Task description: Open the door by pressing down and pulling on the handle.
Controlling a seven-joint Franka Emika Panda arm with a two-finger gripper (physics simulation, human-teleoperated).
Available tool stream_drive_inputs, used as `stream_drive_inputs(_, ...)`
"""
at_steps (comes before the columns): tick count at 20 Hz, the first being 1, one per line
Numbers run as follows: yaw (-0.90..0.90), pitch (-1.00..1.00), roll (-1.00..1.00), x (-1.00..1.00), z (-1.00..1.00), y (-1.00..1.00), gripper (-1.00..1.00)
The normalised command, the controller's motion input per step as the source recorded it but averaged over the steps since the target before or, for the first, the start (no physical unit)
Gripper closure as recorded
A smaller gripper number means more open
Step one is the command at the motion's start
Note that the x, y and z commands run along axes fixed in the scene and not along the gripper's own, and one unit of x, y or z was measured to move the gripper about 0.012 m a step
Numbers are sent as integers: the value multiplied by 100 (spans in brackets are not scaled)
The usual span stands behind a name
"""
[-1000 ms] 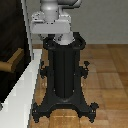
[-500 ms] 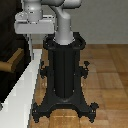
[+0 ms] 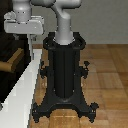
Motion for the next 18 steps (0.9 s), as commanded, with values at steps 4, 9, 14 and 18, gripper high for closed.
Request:
stream_drive_inputs(4, -8, 0, 0, 0, 0, -25, -100)
stream_drive_inputs(9, -9, 0, 0, 0, 0, 0, -100)
stream_drive_inputs(14, -3, 0, 0, 0, 0, -60, -100)
stream_drive_inputs(18, 0, 0, 0, 0, 0, 0, -100)
